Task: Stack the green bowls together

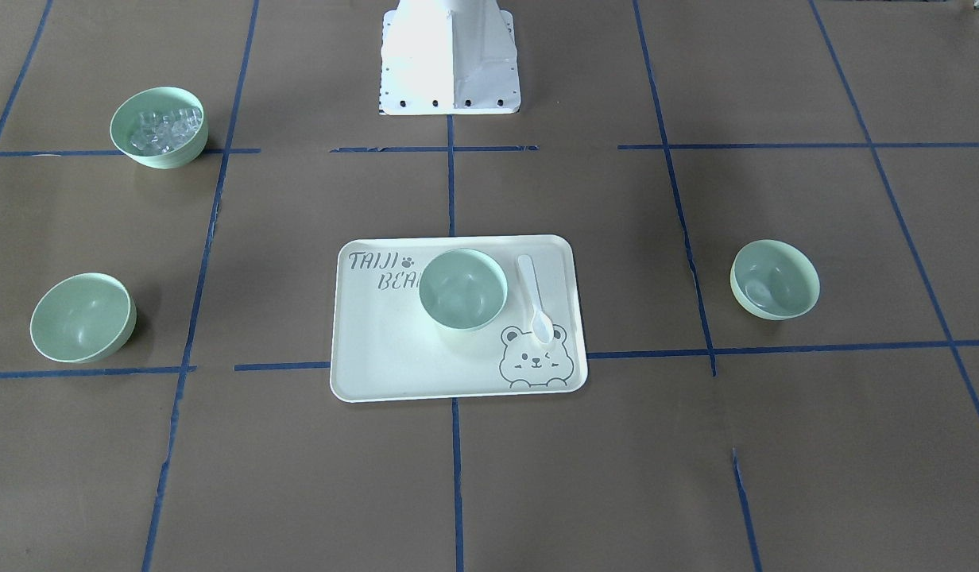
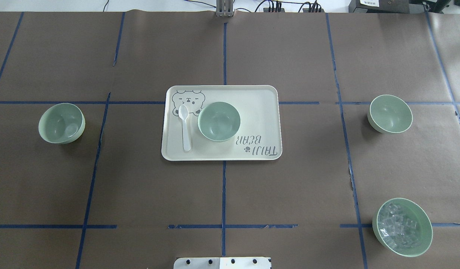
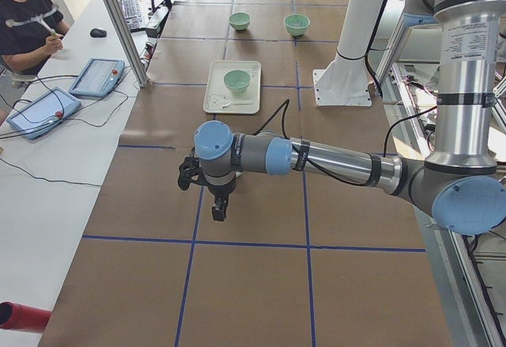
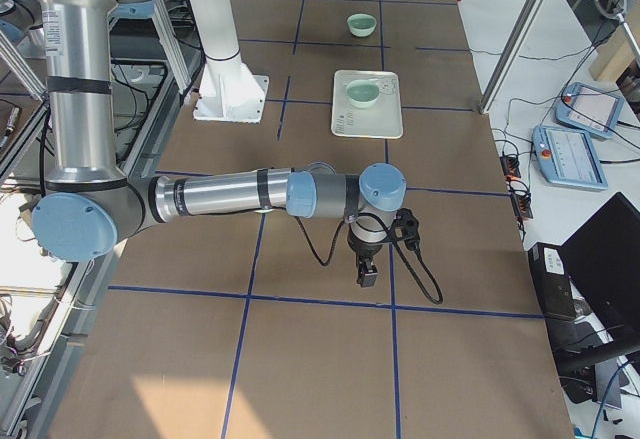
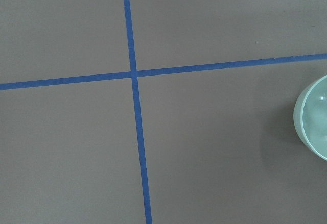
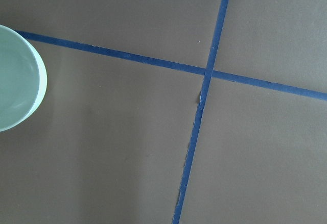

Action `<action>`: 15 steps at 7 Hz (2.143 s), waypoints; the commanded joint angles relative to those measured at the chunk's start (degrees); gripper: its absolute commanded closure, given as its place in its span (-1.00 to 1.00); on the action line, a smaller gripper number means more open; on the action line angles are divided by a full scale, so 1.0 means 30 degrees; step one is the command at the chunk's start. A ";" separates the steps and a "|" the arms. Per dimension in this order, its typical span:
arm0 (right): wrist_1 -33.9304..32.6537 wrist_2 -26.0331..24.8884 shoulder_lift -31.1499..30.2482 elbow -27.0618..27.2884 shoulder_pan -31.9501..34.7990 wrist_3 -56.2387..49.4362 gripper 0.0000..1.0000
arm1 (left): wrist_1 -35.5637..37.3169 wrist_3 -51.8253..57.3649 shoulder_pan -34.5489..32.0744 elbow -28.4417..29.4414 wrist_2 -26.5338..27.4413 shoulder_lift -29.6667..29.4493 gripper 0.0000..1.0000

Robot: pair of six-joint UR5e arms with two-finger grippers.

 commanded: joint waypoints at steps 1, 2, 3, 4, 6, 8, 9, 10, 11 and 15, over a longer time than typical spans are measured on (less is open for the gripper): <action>0.0000 0.0000 0.0000 0.0000 0.0000 0.0000 -1.00 | 0.0261 0.0129 0.0116 -0.0422 -0.0127 -0.0307 -1.00; 0.0000 0.0000 0.0000 0.0000 0.0000 0.0000 -1.00 | 0.0379 0.0130 0.0088 -0.0803 -0.0244 -0.0280 -1.00; 0.0000 0.0000 0.0000 0.0000 0.0000 0.0000 -1.00 | 0.0351 0.0130 0.0117 -0.0661 -0.0042 -0.0280 -1.00; 0.0000 0.0116 0.0029 0.0058 0.0000 0.0029 -1.00 | 0.0264 0.0159 0.0117 -0.0863 -0.0069 -0.0280 -1.00; 0.0203 0.0117 0.0525 0.0028 -0.0262 -0.0029 -1.00 | 0.0176 0.0218 0.0146 -0.0805 -0.0535 -0.0279 -1.00; 0.1693 0.0117 0.0381 -0.0147 -0.1338 0.0029 -1.00 | -0.0986 0.0218 0.0146 -0.0312 -0.1300 -0.0279 -1.00; 0.2308 0.0146 0.0381 -0.0147 -0.2247 0.2263 -1.00 | -0.3752 0.0189 0.0262 0.0968 -0.1271 -0.0164 -1.00; 0.3823 0.0117 0.0410 -0.0350 -0.3242 0.5214 -1.00 | -0.5375 0.0073 0.0263 0.1213 -0.1300 0.0186 -1.00; 0.5694 0.0117 0.0410 -0.0961 -0.3977 0.8579 -1.00 | -0.5507 0.0072 0.0263 0.1244 -0.1300 0.0218 -1.00; 0.9228 -0.1198 0.0878 -0.2254 -0.6445 1.4588 -1.00 | -0.5538 0.0042 0.0263 0.1215 -0.1300 0.0218 -1.00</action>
